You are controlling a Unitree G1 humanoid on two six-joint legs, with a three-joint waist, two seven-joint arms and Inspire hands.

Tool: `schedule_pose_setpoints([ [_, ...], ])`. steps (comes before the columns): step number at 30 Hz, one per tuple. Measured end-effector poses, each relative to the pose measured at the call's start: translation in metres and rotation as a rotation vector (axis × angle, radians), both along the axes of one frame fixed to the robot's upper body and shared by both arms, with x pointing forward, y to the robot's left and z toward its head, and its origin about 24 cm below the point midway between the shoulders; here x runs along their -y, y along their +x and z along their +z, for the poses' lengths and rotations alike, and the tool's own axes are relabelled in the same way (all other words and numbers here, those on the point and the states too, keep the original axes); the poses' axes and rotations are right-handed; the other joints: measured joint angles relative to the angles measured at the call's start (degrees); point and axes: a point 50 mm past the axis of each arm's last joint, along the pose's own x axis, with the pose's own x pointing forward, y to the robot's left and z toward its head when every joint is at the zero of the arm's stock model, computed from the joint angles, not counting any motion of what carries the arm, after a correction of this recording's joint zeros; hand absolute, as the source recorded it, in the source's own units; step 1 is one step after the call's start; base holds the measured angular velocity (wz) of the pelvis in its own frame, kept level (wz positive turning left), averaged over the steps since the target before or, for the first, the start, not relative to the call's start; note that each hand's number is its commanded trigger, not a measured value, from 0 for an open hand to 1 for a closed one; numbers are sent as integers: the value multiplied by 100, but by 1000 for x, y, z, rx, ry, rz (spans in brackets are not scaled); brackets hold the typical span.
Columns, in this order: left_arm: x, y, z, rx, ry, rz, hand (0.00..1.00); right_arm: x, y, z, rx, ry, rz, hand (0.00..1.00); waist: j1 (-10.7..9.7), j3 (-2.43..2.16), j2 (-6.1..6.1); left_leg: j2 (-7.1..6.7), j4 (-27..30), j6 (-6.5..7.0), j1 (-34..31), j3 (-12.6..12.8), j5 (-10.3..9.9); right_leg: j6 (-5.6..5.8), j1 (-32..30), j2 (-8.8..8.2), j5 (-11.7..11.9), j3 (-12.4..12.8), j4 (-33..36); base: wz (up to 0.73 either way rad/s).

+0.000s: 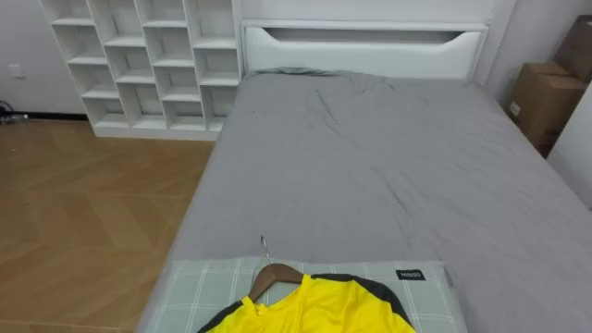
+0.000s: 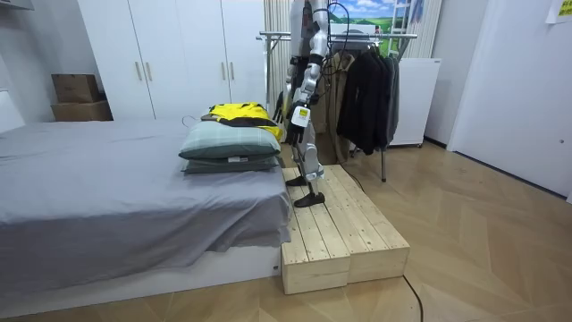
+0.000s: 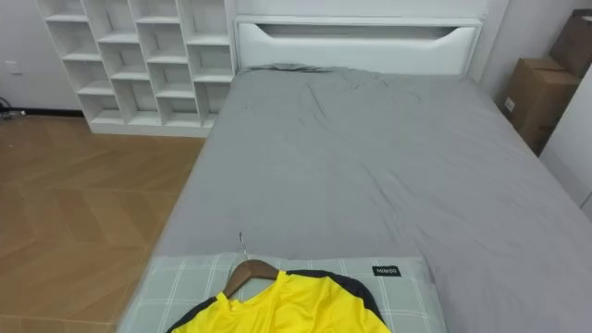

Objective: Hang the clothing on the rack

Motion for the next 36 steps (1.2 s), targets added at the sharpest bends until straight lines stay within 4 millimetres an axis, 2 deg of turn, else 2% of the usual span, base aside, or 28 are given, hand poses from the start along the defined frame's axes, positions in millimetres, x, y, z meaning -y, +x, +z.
schedule_pose_setpoints([
  [1, 0, 0, 0, 1, 1, 0, 0, 0, 0, 0, -1, 0, 1, 0, -3, 7, 14, -1, 4, 0, 11, -6, 0, -4, -3, 2, -7, 4, -2, 0],
  [2, 0, 0, 0, 3, 1, 0, 0, 0, 1, 0, 0, -2, 7, 0, -1, -11, -20, -2, 6, 0, 27, -8, 1, -5, 4, 1, -15, 8, -2, 0],
  [12, -2, -1, 0, 0, 4, 17, 0, 1, 2, 0, -3, -12, 34, 0, 18, 12, -36, -3, -38, -8, 85, -21, -3, 2, 78, 5, -24, 5, -2, 0],
  [26, -2, -8, -1, -12, 3, 55, 0, 2, 1, 0, -10, -28, 24, 0, 16, 6, 27, 3, -55, -22, 89, -42, -28, -2, 87, 13, -21, -9, 20, 0],
  [30, -4, -8, 0, -13, 54, 69, 0, 3, 1, 0, -16, -44, 18, 0, 17, 3, 33, 5, -50, -22, 96, -44, -28, -4, 91, 13, -20, -14, 26, 0],
  [36, -19, -17, 4, -41, 228, 126, 0, 5, 0, 0, -27, -66, 13, 0, 23, 4, 28, 6, -40, -23, 111, -52, -28, -4, 114, 13, -20, -24, 22, 1],
])
